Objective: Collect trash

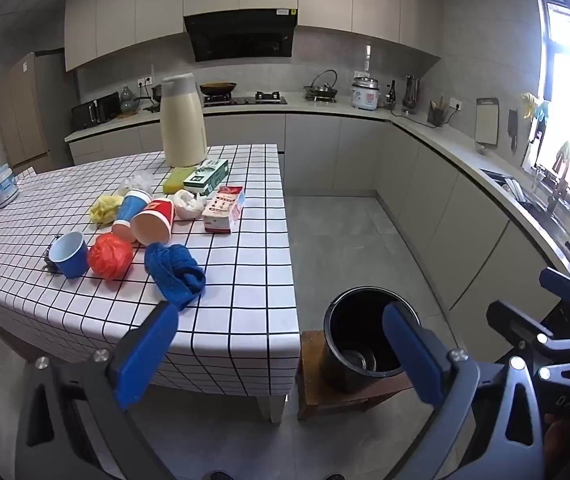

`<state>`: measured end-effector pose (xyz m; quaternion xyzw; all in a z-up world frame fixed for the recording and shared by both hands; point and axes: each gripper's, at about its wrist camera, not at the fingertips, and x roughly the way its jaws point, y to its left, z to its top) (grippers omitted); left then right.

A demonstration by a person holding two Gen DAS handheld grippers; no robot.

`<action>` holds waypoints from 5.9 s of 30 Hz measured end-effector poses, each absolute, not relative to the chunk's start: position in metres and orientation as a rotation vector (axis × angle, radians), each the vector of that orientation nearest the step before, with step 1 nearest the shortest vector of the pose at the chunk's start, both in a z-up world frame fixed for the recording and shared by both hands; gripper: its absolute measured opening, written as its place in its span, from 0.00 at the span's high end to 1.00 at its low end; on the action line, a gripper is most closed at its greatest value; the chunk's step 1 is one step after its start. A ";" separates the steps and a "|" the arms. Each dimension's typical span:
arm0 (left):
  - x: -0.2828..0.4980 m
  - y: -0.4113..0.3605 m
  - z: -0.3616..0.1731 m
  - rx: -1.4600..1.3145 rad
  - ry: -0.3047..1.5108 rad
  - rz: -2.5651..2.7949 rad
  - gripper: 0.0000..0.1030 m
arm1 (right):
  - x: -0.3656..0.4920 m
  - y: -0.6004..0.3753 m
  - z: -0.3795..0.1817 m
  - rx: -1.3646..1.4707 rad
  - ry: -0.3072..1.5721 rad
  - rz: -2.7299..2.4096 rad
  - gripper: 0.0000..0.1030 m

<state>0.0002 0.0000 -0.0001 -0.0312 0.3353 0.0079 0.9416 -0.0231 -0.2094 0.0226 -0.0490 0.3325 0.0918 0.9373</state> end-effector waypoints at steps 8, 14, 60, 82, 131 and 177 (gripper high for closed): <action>0.004 0.004 0.000 -0.065 0.685 0.010 0.00 | -0.021 -0.211 0.026 -0.098 0.673 0.176 0.00; 0.009 -0.006 0.000 -0.040 0.684 0.001 0.00 | -0.014 -0.215 0.026 -0.092 0.678 0.164 0.00; 0.008 -0.006 -0.001 -0.057 0.686 -0.010 0.00 | -0.015 -0.212 0.033 -0.106 0.667 0.161 0.00; 0.009 -0.008 -0.001 -0.058 0.686 -0.012 0.00 | -0.012 -0.217 0.030 -0.103 0.670 0.152 0.00; -0.001 0.161 -0.048 -0.251 0.774 0.196 0.01 | 0.031 -0.083 -0.005 -0.111 0.719 0.477 0.00; 0.118 0.350 -0.133 -0.237 0.773 0.208 0.10 | 0.165 0.117 -0.142 -0.132 0.915 0.361 0.26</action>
